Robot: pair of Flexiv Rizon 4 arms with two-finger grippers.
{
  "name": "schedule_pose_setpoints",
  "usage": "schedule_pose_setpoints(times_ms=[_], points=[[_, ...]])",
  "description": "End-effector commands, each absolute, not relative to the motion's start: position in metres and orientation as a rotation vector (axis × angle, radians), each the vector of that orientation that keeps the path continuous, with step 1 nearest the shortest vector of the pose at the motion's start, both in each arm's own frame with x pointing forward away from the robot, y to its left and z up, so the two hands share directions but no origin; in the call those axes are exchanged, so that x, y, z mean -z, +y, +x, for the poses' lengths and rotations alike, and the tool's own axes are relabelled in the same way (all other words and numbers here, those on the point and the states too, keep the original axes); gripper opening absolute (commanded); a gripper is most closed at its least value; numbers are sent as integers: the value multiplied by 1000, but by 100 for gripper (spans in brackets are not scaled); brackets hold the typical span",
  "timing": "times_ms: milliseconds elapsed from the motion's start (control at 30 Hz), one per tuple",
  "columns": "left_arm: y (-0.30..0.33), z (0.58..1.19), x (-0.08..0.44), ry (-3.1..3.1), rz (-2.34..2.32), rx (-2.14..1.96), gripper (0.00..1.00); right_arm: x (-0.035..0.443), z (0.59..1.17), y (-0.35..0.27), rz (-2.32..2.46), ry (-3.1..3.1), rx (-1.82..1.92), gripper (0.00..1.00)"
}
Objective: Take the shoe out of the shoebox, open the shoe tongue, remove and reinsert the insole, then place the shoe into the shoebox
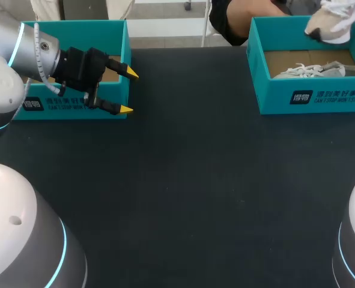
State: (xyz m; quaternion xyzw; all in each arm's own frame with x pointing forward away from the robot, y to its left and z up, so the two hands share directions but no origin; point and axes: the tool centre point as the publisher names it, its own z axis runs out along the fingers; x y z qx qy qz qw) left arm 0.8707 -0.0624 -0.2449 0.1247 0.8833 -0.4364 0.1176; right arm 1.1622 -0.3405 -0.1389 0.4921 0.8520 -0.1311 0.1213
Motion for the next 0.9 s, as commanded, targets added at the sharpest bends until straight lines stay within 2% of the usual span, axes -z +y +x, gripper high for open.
schedule_pose_setpoints(times_ms=[33, 900], points=[[-63, 872, 245, 2587, 366, 1274, 100, 135, 1164, -338, 2217, 1919, 441, 0], [-63, 872, 245, 2587, 366, 1274, 100, 148, 1149, -344, 2244, 1809, 373, 0]])
